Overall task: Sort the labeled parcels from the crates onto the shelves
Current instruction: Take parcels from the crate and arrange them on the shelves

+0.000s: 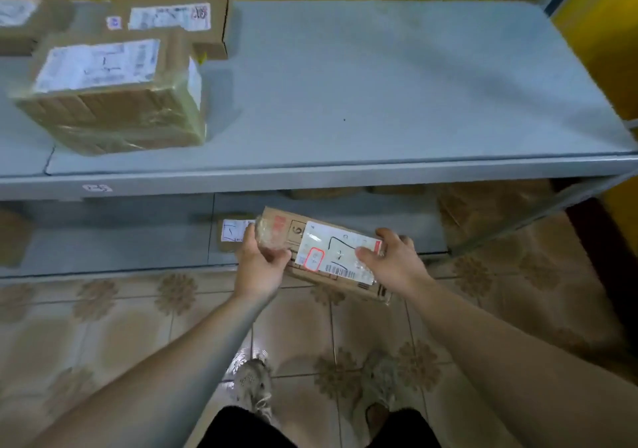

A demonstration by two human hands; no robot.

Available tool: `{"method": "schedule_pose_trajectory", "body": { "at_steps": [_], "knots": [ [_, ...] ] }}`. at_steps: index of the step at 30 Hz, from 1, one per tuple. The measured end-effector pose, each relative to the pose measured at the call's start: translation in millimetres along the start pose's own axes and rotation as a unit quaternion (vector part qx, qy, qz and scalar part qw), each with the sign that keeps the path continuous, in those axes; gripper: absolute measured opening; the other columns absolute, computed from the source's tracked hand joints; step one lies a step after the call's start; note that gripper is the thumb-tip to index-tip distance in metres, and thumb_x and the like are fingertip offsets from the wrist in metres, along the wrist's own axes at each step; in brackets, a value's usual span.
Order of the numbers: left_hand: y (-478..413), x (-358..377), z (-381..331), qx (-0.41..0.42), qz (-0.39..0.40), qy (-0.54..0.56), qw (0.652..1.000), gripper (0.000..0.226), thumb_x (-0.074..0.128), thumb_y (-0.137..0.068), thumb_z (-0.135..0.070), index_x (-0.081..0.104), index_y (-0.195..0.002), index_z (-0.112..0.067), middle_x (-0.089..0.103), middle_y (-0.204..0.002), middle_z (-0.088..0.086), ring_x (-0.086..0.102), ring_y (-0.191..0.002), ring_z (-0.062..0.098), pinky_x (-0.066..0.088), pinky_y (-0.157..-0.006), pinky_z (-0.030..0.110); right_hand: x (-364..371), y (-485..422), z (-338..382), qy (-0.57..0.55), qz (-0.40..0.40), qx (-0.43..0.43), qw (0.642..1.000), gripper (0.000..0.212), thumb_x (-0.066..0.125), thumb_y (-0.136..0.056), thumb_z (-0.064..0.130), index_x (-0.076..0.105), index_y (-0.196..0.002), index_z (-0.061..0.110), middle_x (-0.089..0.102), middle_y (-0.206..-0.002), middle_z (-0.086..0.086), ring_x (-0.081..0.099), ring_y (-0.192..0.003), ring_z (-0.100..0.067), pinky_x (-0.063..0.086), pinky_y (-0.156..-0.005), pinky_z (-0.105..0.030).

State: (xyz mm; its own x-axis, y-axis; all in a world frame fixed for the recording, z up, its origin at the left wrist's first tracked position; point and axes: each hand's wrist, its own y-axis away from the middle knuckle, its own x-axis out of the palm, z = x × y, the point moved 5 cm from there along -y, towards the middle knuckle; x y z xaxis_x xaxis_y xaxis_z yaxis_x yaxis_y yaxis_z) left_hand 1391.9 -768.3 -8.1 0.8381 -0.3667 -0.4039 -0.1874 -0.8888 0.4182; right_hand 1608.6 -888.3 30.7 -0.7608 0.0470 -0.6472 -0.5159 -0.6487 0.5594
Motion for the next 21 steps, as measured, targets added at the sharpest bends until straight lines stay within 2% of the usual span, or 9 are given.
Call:
{"method": "schedule_pose_trajectory", "body": {
  "at_steps": [2,4,6,10,14,18,21],
  "knots": [
    [-11,17,14,0.012,0.006,-0.003,1.000,0.082,0.073,-0.082,-0.020,0.026,-0.148,-0.028,0.052,-0.131,0.002,0.057,-0.113,0.015,0.043,-0.104,0.035,5,-29,-12,-0.006,-0.001,-0.017,1.000,0.068,0.057,-0.092,0.048,0.031,-0.151,0.026,0.032,-0.146,-0.006,0.054,-0.112,-0.024,0.044,-0.094,-0.030],
    [-31,34,35,0.008,0.007,-0.018,1.000,0.086,0.073,-0.078,-0.035,0.022,-0.147,-0.039,0.048,-0.137,0.002,0.055,-0.118,0.015,0.041,-0.107,0.040,14,-61,-24,-0.020,-0.006,-0.035,0.999,0.069,0.058,-0.092,0.049,0.029,-0.152,0.029,0.031,-0.148,-0.004,0.055,-0.112,-0.023,0.047,-0.091,-0.030],
    [-56,52,56,0.005,0.006,-0.040,0.999,0.088,0.072,-0.076,-0.043,0.020,-0.147,-0.042,0.047,-0.139,0.000,0.053,-0.121,0.015,0.042,-0.108,0.044,27,-93,-39,-0.033,-0.018,-0.053,0.998,0.068,0.060,-0.092,0.049,0.030,-0.150,0.031,0.033,-0.146,-0.002,0.055,-0.111,-0.022,0.051,-0.087,-0.029],
    [-108,93,99,0.021,0.006,-0.096,0.995,0.083,0.070,-0.084,-0.036,0.018,-0.149,-0.041,0.044,-0.136,0.001,0.053,-0.119,0.019,0.045,-0.104,0.046,66,-160,-73,-0.053,-0.036,-0.070,0.996,0.061,0.062,-0.093,0.045,0.037,-0.145,0.027,0.035,-0.143,-0.004,0.052,-0.121,-0.025,0.044,-0.104,-0.038],
    [-153,128,137,0.046,-0.020,-0.119,0.992,0.076,0.065,-0.089,-0.036,0.021,-0.152,-0.032,0.040,-0.140,0.004,0.051,-0.122,0.024,0.045,-0.103,0.045,102,-218,-98,-0.058,-0.051,-0.109,0.991,0.061,0.060,-0.095,0.040,0.034,-0.146,0.020,0.032,-0.145,-0.006,0.047,-0.113,-0.018,0.037,-0.095,-0.026],
    [-189,150,172,0.071,-0.030,-0.093,0.993,0.070,0.059,-0.093,-0.037,0.022,-0.152,-0.031,0.046,-0.143,-0.002,0.048,-0.127,0.022,0.040,-0.107,0.045,125,-269,-110,-0.028,-0.097,-0.146,0.984,0.067,0.065,-0.093,0.039,0.035,-0.148,0.016,0.031,-0.150,-0.008,0.044,-0.130,-0.026,0.035,-0.104,-0.031],
    [-210,159,186,0.091,-0.042,-0.085,0.991,0.067,0.055,-0.096,-0.036,0.020,-0.153,-0.028,0.042,-0.144,-0.004,0.043,-0.132,0.023,0.036,-0.107,0.040,142,-300,-119,-0.050,-0.125,-0.171,0.976,0.065,0.068,-0.090,0.039,0.041,-0.145,0.020,0.034,-0.150,-0.005,0.047,-0.130,-0.027,0.037,-0.104,-0.033]
  ]
}}
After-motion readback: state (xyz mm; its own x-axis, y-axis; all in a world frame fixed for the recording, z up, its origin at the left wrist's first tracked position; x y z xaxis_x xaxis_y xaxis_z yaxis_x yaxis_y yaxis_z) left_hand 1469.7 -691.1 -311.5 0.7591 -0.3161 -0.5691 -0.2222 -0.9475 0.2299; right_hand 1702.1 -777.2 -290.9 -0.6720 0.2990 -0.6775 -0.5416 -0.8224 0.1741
